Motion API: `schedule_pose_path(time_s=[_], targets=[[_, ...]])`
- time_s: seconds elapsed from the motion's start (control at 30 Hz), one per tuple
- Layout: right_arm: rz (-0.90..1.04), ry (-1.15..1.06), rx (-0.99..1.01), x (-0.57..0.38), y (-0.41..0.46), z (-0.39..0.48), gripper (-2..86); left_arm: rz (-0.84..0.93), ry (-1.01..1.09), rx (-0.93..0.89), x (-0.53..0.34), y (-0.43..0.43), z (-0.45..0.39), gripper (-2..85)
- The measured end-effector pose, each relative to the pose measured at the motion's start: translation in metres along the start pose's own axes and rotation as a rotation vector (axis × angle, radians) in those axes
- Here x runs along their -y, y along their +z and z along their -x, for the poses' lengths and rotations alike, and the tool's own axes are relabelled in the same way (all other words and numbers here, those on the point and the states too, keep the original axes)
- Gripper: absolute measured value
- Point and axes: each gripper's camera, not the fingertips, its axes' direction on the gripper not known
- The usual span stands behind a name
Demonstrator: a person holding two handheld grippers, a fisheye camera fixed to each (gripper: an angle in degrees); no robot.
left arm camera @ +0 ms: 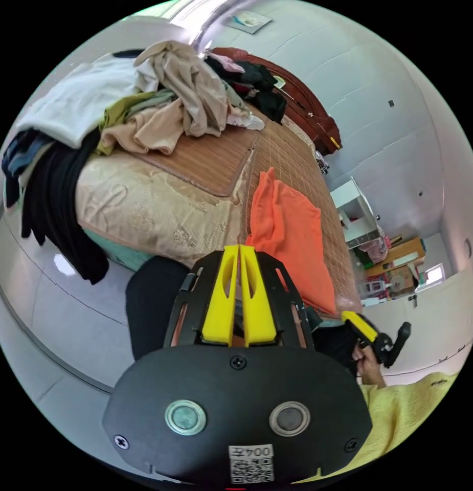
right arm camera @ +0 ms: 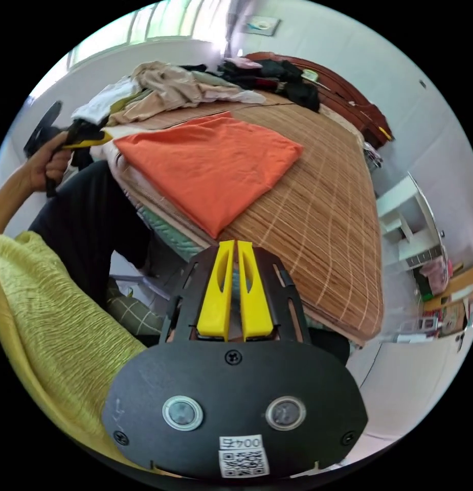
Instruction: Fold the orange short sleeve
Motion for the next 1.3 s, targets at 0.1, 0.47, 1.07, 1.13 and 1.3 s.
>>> schedule_pose_path(time_s=[0.1,0.47,1.07,1.13,1.3], targets=[[-0.079,0.023,0.061,0.022,-0.020,-0.018,6.1,0.010,0.297,0.103,0.011,0.001,-0.080,0.4],[0.152,-0.043,0.261,0.130,0.024,-0.051,8.7,0.238,1.057,0.449,-0.056,0.122,-0.279,0.7],[0.578,-0.256,0.413,0.521,0.095,-0.031,9.9,0.185,1.059,0.465,-0.085,0.121,-0.344,0.8],[0.655,-0.247,0.378,0.540,0.114,-0.021,11.9,0.186,1.058,0.456,-0.084,0.120,-0.347,0.8],[0.767,-0.310,0.278,0.554,0.140,-0.007,8.2,0.180,1.064,0.438,-0.084,0.118,-0.354,0.8]])
